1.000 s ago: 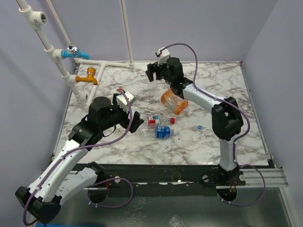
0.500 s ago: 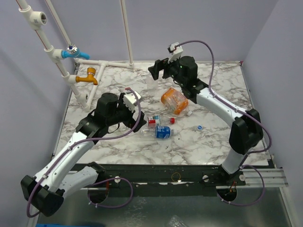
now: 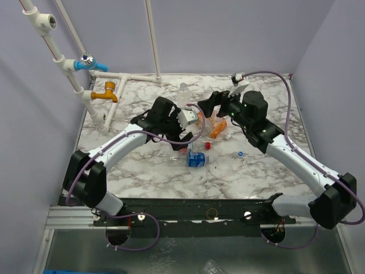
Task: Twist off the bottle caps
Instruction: Place the plastic bottle at the center of the board, then pick up the plastic bottle at the center of the board.
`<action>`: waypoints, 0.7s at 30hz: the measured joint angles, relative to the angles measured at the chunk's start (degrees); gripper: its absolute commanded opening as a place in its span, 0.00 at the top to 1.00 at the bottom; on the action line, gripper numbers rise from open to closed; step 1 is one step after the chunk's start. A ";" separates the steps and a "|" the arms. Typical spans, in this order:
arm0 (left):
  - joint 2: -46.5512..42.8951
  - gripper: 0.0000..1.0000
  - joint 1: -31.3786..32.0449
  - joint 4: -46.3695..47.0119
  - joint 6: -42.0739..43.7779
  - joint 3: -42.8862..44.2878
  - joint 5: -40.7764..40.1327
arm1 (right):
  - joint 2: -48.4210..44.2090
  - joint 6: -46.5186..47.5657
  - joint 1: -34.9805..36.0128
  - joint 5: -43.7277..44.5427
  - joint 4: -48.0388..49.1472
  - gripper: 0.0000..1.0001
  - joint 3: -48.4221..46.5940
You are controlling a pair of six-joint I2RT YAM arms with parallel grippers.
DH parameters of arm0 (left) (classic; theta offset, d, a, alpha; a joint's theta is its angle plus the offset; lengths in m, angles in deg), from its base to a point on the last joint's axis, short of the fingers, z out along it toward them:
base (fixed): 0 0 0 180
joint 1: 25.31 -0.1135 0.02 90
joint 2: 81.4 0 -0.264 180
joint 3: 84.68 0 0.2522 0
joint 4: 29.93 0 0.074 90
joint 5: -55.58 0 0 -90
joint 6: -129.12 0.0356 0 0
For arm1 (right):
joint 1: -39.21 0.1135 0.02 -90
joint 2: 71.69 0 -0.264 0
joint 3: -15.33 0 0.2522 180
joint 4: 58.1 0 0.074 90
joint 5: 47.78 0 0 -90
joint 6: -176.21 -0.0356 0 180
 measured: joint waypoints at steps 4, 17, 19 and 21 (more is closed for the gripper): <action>4.96 0.05 1.09 0.42 3.30 0.50 0.11 | -4.70 -0.76 0.00 2.36 -3.37 0.00 3.10; 16.31 0.05 2.16 2.54 11.08 4.92 0.20 | -13.75 -1.18 0.00 9.03 -10.64 0.00 6.47; 17.79 0.06 2.43 2.54 12.79 4.92 0.22 | -14.53 -1.18 0.00 10.05 -11.56 0.00 6.47; 19.23 0.06 2.58 2.49 14.01 4.92 0.42 | -15.19 -1.20 0.00 10.93 -12.61 0.00 6.45</action>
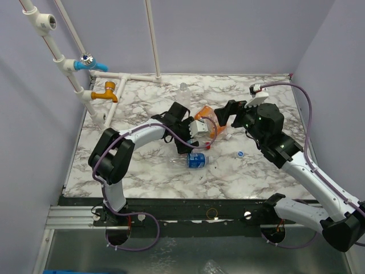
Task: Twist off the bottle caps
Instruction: Pick up the plastic bottle at the center of the board.
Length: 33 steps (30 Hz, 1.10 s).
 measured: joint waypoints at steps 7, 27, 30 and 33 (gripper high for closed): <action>1.07 0.22 0.59 -0.26 3.69 -1.60 0.85 | -0.37 0.02 0.00 2.45 -2.19 0.00 -0.26; -6.25 0.71 4.66 -0.87 2.29 -4.37 -0.15 | -0.35 -1.92 0.00 2.43 -5.33 0.00 -4.33; -10.86 0.71 4.70 -1.95 -2.54 -1.64 -0.55 | -0.35 -2.45 0.00 1.31 -6.21 0.00 -7.37; -16.15 0.71 4.66 -2.56 -6.75 1.20 -0.33 | -0.37 -3.39 0.00 -0.55 -7.02 0.00 -10.99</action>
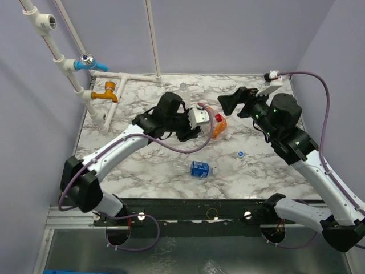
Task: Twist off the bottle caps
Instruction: Pick up the plastic bottle at the center of the board, then unscrew the bottle cap from the plastic bottle.
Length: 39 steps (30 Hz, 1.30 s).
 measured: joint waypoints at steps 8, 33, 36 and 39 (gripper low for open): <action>-18.62 0.70 0.07 2.49 -9.97 4.94 4.11 | -0.04 -4.20 0.00 -9.94 -0.39 0.00 -8.70; -20.76 0.70 1.18 11.74 -21.62 4.83 4.52 | 5.40 -15.93 -0.83 -25.42 11.02 0.65 -10.73; -20.06 0.47 1.29 12.04 -22.34 5.84 4.48 | 5.44 -15.87 -1.03 -25.03 12.04 0.75 -10.75; -19.87 0.01 1.29 12.17 -22.95 6.25 4.20 | 6.29 -15.32 -1.01 -25.11 12.11 0.84 -11.89</action>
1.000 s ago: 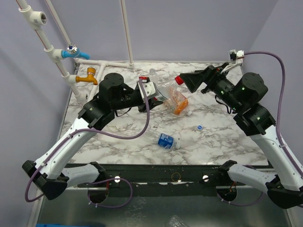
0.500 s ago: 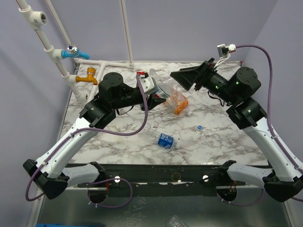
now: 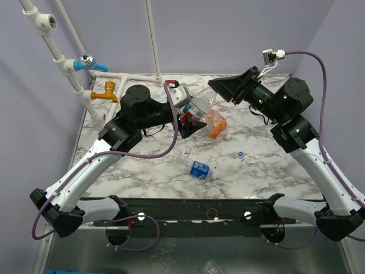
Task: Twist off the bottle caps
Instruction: Unscrew the bottle cap from the plastic bottle.
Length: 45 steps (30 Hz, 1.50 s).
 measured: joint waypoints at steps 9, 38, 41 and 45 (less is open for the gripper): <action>0.87 0.01 0.26 0.59 -5.42 0.07 1.36 | 2.51 2.78 0.76 -4.24 -0.11 0.85 -0.61; -1.03 0.95 -0.81 -0.15 -13.49 -4.00 9.07 | 3.67 10.67 0.90 -15.17 -1.20 0.01 -2.08; -1.62 0.97 -0.50 0.13 -13.00 -5.29 7.61 | 6.91 9.75 1.27 -9.53 -4.66 0.00 -6.29; -1.97 1.00 -0.48 0.76 -9.99 -5.49 2.03 | 8.76 8.57 2.23 -2.78 -8.26 0.02 -9.29</action>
